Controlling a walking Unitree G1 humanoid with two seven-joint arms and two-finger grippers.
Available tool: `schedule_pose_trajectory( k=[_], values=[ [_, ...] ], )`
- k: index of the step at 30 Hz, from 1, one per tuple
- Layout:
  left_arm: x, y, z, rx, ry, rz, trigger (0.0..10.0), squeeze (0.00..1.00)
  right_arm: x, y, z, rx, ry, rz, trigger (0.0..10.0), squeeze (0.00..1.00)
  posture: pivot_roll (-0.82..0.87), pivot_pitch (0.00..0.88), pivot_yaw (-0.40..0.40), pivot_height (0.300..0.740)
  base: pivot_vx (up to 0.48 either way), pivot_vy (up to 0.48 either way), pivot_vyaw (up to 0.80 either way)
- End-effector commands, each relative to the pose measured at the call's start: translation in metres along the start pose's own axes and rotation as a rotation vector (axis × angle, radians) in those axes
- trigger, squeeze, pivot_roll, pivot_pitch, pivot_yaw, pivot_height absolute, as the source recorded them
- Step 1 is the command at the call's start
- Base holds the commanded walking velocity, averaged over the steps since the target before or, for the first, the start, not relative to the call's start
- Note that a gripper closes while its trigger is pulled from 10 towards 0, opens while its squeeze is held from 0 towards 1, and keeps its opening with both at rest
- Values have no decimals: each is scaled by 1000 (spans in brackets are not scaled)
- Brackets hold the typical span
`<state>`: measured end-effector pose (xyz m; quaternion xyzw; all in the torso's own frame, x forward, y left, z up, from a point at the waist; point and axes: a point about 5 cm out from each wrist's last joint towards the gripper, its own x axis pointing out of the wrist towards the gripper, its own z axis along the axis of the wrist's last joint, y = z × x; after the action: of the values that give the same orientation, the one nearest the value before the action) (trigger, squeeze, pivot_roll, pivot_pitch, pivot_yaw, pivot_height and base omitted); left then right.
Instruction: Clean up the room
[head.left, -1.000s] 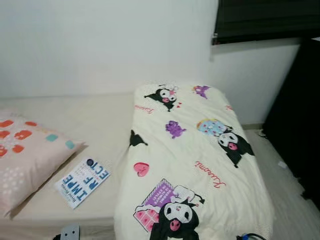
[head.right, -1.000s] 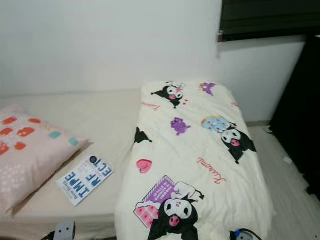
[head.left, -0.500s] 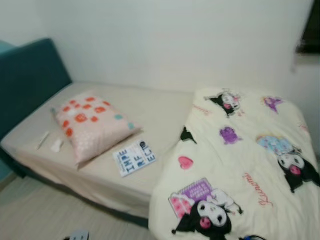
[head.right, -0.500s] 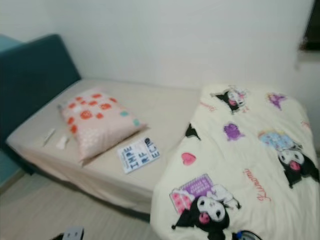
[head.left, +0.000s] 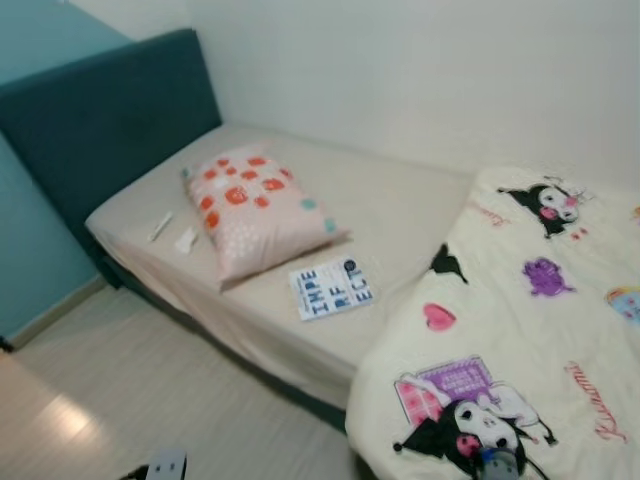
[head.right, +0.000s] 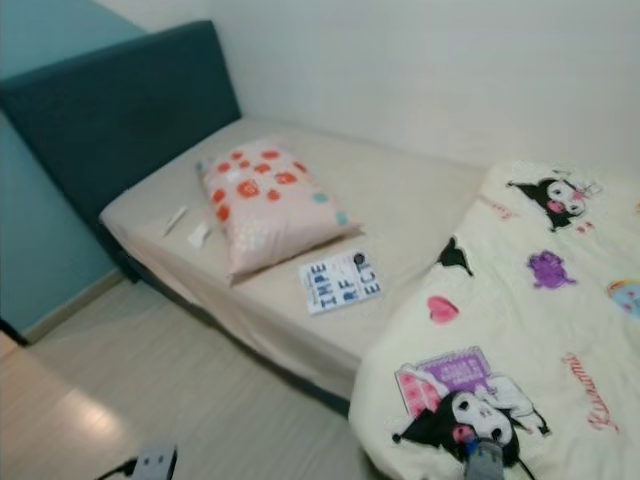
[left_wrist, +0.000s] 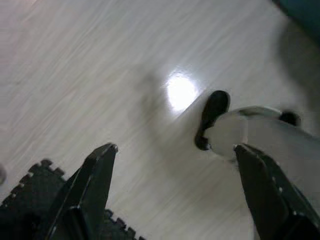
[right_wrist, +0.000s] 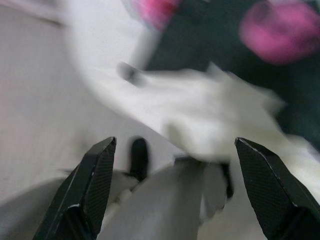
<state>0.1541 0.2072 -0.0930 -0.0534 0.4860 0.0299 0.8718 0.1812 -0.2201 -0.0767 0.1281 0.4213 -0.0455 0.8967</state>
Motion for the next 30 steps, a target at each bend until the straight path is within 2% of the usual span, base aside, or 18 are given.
schedule_pose_trajectory(
  k=[1,13,18,23,25,30],
  values=[
    [0,-1,-1,7,14,-6,10000,0,-2,-2,-7,-22,30,-6,10000,0,-67,81,50,740,0,0,756],
    [1,-4,5,0,-14,-31,10000,0,0,2,0,-29,-1,6,10000,0,-66,81,54,740,63,0,756],
    [2,-3,9,-10,-28,-27,10000,0,3,9,8,-198,-16,67,10000,0,-73,86,58,740,413,0,754],
    [2,-5,12,-20,-37,-33,10000,0,4,12,16,-253,-27,97,10000,0,-75,86,56,740,480,0,751],
    [3,-7,13,-23,-42,-36,10000,0,5,13,20,-312,-26,89,10000,0,-76,86,55,740,480,0,722],
    [4,-11,22,-41,-76,-52,10000,0,7,13,28,-316,-43,64,10000,0,-77,86,52,740,480,0,138]
  ],
)
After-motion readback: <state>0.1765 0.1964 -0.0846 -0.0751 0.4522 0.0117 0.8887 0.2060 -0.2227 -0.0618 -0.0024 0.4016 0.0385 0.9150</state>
